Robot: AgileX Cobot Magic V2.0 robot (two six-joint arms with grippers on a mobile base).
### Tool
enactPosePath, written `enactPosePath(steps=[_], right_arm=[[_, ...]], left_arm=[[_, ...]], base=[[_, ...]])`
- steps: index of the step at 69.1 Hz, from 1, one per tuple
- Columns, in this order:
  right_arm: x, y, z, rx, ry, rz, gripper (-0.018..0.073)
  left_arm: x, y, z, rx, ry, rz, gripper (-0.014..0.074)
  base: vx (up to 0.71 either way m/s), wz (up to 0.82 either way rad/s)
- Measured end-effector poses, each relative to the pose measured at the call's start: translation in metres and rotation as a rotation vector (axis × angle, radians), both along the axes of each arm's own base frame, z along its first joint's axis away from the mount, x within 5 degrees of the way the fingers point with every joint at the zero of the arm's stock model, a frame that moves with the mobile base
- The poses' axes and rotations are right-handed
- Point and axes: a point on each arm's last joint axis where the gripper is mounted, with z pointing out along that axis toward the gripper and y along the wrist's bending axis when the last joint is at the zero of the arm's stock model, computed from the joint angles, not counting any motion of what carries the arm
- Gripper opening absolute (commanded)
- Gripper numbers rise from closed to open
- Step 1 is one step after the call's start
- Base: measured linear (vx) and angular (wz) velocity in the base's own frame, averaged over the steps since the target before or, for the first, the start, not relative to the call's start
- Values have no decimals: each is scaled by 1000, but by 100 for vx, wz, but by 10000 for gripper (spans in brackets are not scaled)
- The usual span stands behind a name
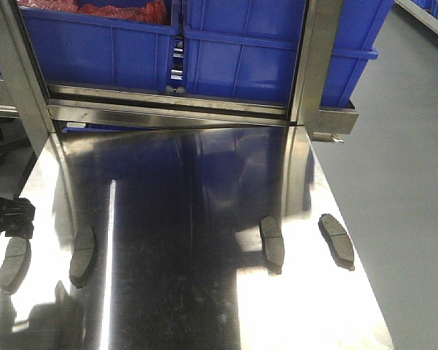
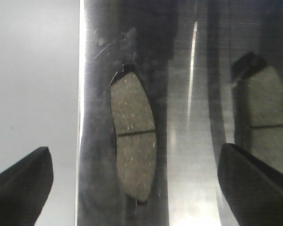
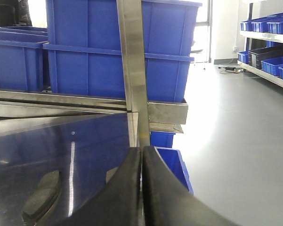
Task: Move and align brake pads A on conveyor
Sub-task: 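Lower the left gripper onto the nearest brake pad and close it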
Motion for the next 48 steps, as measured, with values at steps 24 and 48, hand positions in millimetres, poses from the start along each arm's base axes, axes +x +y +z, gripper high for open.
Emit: enactPosePath(steps=[24,48], right_arm=[[0,0,0,0,0,0,-8],[0,0,0,0,0,0,-8]], left_arm=[[24,2,-40,-11,129,-1,628],[27,2,-59,-15,185,-2,615]], base=[[0,0],[0,0]])
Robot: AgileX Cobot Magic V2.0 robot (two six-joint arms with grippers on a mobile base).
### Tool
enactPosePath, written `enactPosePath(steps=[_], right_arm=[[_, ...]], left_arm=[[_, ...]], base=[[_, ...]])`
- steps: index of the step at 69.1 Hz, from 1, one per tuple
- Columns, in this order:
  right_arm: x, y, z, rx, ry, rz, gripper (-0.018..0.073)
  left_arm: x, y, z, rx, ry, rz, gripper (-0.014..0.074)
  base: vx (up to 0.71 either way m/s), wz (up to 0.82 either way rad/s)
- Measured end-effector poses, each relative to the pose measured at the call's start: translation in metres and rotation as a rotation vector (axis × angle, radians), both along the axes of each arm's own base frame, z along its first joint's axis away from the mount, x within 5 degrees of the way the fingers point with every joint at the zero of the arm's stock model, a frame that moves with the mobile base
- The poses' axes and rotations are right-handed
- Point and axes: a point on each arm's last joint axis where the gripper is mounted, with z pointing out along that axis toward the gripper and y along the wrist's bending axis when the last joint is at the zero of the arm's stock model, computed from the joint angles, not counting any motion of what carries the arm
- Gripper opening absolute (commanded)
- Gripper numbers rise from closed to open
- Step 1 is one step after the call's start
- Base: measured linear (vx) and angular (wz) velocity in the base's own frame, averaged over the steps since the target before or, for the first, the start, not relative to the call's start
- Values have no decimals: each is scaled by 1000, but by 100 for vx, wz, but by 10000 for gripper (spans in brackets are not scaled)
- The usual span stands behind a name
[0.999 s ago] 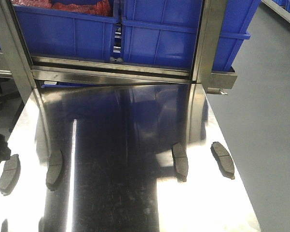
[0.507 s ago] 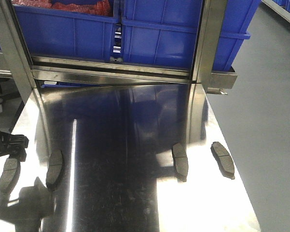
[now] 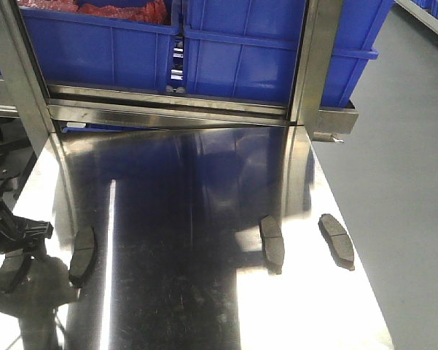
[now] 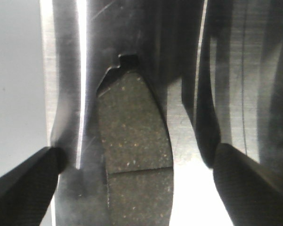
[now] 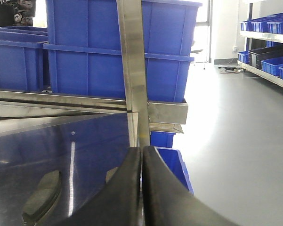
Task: Move and align brake pads A on conveyor
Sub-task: 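Lower the left gripper onto the nearest brake pad and close it, then lift the gripped brake pad off the table with the left gripper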
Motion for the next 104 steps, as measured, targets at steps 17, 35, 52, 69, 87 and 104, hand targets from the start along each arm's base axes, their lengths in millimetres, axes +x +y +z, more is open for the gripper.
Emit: enactPosePath(steps=[17,35,52,69,87,104], right_arm=[[0,0,0,0,0,0,-8],[0,0,0,0,0,0,-8],[0,0,0,0,0,0,-8],[0,0,0,0,0,0,-8],[0,0,0,0,0,0,-8],[0,0,0,0,0,0,-8]], left_arm=[[0,0,0,0,0,0,575],[0,0,-1,3,3,-9,529],[-1,0,-1,3,9,-16,440],[-1,0,-1,3,12,-16,315],[-1,0,-1,2,12,-16,227],[-1,0,-1,2,12,-17,125]], base=[[0,0],[0,0],[0,0],[0,0],[0,0],[0,0]])
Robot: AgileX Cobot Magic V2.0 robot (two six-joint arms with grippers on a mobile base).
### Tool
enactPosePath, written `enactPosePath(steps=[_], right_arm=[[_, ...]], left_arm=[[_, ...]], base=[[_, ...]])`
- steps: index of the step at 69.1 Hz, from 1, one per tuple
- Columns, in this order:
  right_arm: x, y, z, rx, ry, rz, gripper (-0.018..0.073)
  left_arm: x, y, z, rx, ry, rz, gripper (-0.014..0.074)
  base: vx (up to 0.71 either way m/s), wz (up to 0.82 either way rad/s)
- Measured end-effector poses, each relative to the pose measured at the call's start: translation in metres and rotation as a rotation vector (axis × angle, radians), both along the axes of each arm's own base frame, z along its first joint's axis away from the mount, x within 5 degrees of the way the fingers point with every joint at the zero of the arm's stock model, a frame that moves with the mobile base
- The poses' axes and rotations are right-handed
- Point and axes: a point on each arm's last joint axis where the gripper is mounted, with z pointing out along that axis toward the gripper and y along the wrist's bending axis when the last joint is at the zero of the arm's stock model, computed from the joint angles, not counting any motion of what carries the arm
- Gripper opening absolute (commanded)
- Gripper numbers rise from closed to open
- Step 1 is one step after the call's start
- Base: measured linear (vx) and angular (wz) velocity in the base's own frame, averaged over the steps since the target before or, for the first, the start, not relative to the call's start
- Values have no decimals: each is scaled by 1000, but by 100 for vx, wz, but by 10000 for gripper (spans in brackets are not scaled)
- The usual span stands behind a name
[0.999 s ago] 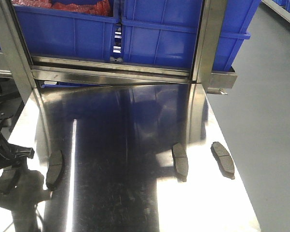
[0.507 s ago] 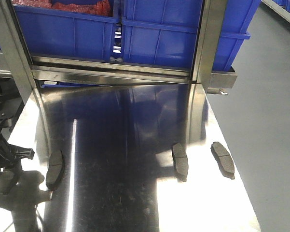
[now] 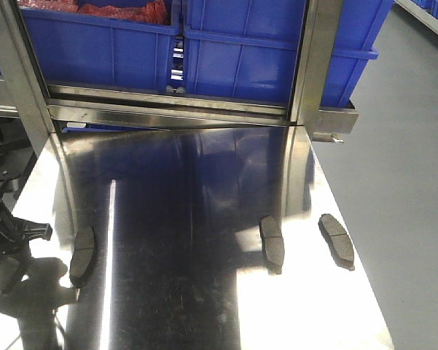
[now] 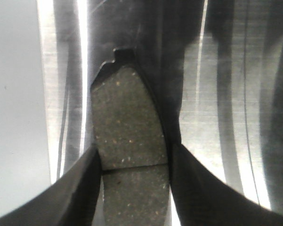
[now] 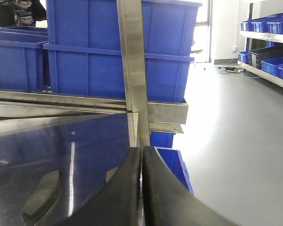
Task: Move and align brake pads A on conveyor
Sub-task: 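Lift the gripped brake pad off the table with the left gripper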
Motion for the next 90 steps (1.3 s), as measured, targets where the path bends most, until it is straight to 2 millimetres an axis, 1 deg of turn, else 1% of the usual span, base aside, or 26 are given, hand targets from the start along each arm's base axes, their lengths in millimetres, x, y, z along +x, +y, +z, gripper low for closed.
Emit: enactPosePath(steps=[11,16,31,47,55,62,70,81,83,90], right_arm=[[0,0,0,0,0,0,-8],[0,0,0,0,0,0,-8],[0,0,0,0,0,0,-8],[0,0,0,0,0,0,-8],[0,0,0,0,0,0,-8],[0,0,0,0,0,0,-8],[0,0,0,0,0,0,-8],[0,0,0,0,0,0,-8],[0,0,0,0,0,0,-8],[0,0,0,0,0,0,-8]], left_arm=[[0,0,2,1,-8,-6,114],[-1,0,9,3,-32,-7,114],[-6,0,38,13,-127,-15,114],[-11,-1,58,18,-186,-15,114],[-18,-1,71,23,-235,-15,114],[-32,-2,83,30,-303,-13,114],[-58,-4,94,39,-391,-11,114],[-94,-7,102,61,-509,-34,114],[-99,-7,101,63,-523,-36,114],[-117,-9,111,78,-625,-40,114]], base=[[0,0],[0,0],[0,0],[0,0],[0,0],[0,0],[0,0],[0,0],[0,0],[0,0]])
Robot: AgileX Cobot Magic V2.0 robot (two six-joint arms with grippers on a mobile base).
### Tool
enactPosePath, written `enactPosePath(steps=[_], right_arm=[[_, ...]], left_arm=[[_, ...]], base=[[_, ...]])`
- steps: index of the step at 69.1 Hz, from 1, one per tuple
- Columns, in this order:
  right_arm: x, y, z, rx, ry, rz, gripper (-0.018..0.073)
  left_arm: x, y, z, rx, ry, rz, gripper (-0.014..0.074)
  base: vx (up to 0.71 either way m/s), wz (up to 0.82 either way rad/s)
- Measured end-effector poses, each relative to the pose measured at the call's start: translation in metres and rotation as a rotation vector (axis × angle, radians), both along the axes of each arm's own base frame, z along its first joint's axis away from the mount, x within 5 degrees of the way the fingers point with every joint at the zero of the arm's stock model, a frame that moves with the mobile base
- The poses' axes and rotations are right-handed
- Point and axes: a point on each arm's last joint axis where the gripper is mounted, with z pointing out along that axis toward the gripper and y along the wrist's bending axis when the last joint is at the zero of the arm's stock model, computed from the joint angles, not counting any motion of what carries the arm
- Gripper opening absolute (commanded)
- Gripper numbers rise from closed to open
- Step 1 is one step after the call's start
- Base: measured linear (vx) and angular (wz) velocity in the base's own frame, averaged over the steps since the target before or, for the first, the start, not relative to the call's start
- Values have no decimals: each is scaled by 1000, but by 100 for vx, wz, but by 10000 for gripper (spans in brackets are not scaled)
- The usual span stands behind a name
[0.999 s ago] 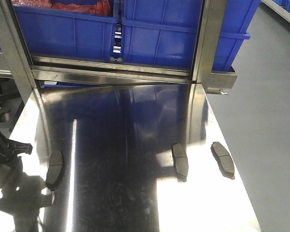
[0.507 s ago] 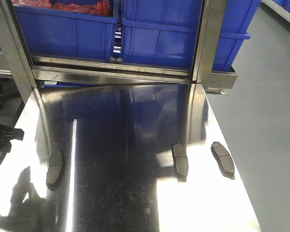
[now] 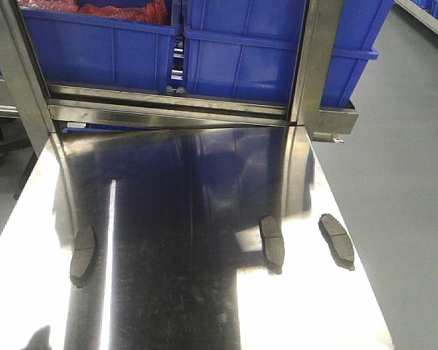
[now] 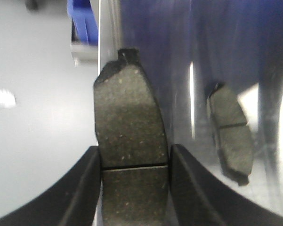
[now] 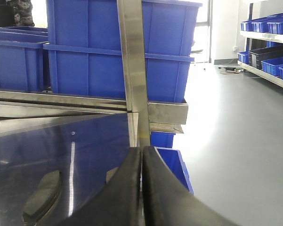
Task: Move and align brake pads A on conveyor
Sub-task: 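Lift the gripped brake pad off the table with the left gripper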
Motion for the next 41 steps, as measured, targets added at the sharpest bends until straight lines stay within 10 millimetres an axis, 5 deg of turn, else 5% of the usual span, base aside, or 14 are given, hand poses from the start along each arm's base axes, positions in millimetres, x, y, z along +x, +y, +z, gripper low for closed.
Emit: enactPosePath(steps=[19,41], right_arm=[[0,0,0,0,0,0,-8],[0,0,0,0,0,0,-8]], left_arm=[[-30,-2,40,25,-267,1,114],[-39,-3,46,27,-293,1,114]], base=[[0,0],[0,0]])
